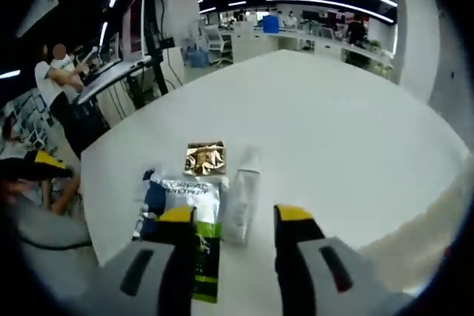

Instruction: Arrange the skincare products in the storage area until every visible bottle or jar stands upright without overlapping.

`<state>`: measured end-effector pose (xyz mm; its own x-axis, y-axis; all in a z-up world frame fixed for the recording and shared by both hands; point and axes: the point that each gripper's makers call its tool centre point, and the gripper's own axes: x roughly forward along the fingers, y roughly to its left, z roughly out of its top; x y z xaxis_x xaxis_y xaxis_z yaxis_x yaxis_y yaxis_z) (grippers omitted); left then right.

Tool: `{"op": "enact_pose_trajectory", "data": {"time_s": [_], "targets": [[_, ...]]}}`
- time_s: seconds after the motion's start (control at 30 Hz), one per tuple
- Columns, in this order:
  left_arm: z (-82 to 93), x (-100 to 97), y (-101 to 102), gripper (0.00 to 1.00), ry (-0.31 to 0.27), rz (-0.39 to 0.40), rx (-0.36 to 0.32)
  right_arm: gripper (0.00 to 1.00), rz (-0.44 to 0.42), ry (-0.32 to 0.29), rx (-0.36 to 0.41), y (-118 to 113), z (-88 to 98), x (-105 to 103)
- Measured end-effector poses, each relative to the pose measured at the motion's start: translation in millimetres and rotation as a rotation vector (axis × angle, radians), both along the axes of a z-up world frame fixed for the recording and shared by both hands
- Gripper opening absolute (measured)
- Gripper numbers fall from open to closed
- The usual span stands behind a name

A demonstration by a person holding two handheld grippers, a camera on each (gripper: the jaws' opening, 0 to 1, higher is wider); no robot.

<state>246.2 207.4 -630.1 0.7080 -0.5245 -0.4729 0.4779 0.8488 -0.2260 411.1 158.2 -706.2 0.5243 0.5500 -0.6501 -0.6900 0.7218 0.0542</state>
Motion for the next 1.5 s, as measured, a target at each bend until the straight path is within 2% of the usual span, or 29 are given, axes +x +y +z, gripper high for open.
{"op": "enact_pose_trajectory", "data": {"time_s": [0.23,0.47,0.67,0.9,1.0,1.13,1.23,1.43,1.5], "targets": [[-1.1,0.3,-0.3,0.94,0.019,0.003,-0.022,0.36,-0.031,0.009,-0.015,9.2,-18.6,9.9],[-1.9,0.0,-0.7,0.94,0.027,0.001,-0.031,0.32,-0.052,0.007,-0.062,11.2,-36.1,16.9],[-2.9,0.7,0.1,0.93,0.032,0.008,-0.038,0.27,-0.072,0.010,-0.073,11.9,-41.6,16.4],[-3.5,0.8,-0.2,0.93,0.035,0.005,-0.040,0.22,-0.068,-0.015,-0.088,11.0,-41.8,18.2],[-3.8,0.9,-0.2,0.93,0.037,0.004,-0.042,0.22,-0.105,0.003,-0.058,9.3,-40.5,19.1],[-3.9,1.3,0.2,0.93,0.036,0.007,-0.042,0.21,-0.103,0.018,-0.049,8.7,-40.2,20.1],[-3.6,1.7,0.6,0.93,0.034,0.010,-0.045,0.21,-0.115,0.055,0.007,9.1,-38.3,17.6],[-2.9,2.3,1.2,0.93,0.024,0.013,-0.041,0.20,-0.135,0.065,0.092,3.8,-25.9,9.0],[-2.4,2.3,0.8,0.93,0.022,0.012,-0.042,0.20,-0.166,0.087,0.154,2.7,-21.1,4.4]]}}
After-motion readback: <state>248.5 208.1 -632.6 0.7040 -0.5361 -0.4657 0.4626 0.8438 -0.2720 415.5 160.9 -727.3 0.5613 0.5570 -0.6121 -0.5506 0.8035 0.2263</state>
